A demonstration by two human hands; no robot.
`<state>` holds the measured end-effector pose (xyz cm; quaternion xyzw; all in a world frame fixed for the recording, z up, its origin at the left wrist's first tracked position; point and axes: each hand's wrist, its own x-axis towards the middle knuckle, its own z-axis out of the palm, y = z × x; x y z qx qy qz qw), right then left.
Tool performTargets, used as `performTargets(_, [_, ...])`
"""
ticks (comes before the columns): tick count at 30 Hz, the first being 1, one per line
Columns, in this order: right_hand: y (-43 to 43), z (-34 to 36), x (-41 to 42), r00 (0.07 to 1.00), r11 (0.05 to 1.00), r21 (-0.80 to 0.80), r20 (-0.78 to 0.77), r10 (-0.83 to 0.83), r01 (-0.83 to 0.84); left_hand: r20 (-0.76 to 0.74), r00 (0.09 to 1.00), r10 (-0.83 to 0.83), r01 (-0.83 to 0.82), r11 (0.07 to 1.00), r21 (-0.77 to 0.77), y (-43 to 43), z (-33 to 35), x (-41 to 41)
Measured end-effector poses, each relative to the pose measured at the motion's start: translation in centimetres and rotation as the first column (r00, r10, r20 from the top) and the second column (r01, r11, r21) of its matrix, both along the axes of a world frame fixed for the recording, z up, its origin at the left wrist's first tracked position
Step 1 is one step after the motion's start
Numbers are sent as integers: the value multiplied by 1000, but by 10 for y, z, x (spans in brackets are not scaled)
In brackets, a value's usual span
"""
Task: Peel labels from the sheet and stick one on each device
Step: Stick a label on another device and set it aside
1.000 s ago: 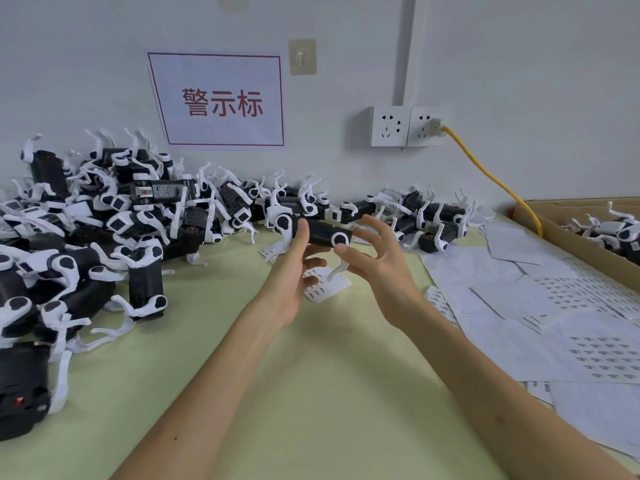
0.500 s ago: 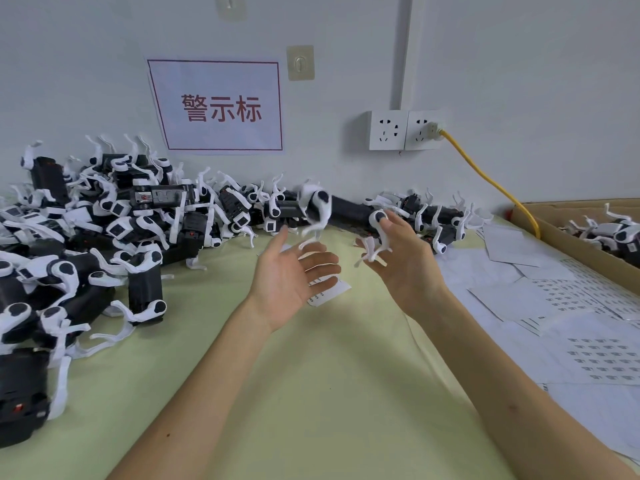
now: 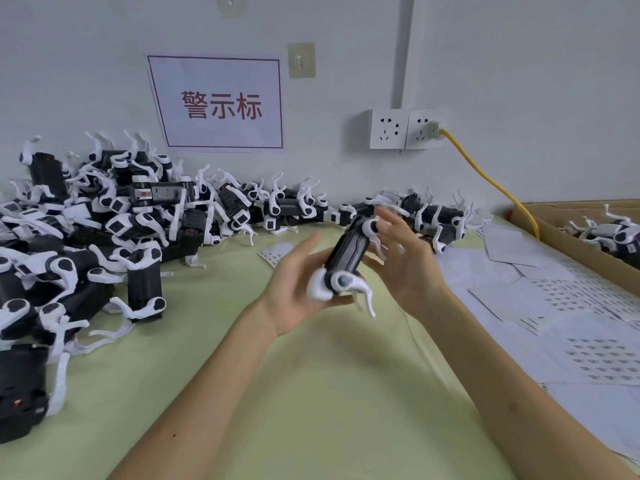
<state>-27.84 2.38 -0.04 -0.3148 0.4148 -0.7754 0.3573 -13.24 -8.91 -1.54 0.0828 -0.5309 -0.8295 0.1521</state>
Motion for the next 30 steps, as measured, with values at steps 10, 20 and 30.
performTargets(10, [-2,-4,5,814,884,-124,-349,-464,451,-42,966,254,-254,967,6,-1,-7,-7])
performTargets(20, [-5,-4,19,793,951,-99,-531,-300,293,-101,927,362,-376,891,-255,7,-11,-11])
performTargets(30, [-7,-4,17,745,928,-115,-565,-355,355,-137,902,409,-431,847,-311,12,-10,-12])
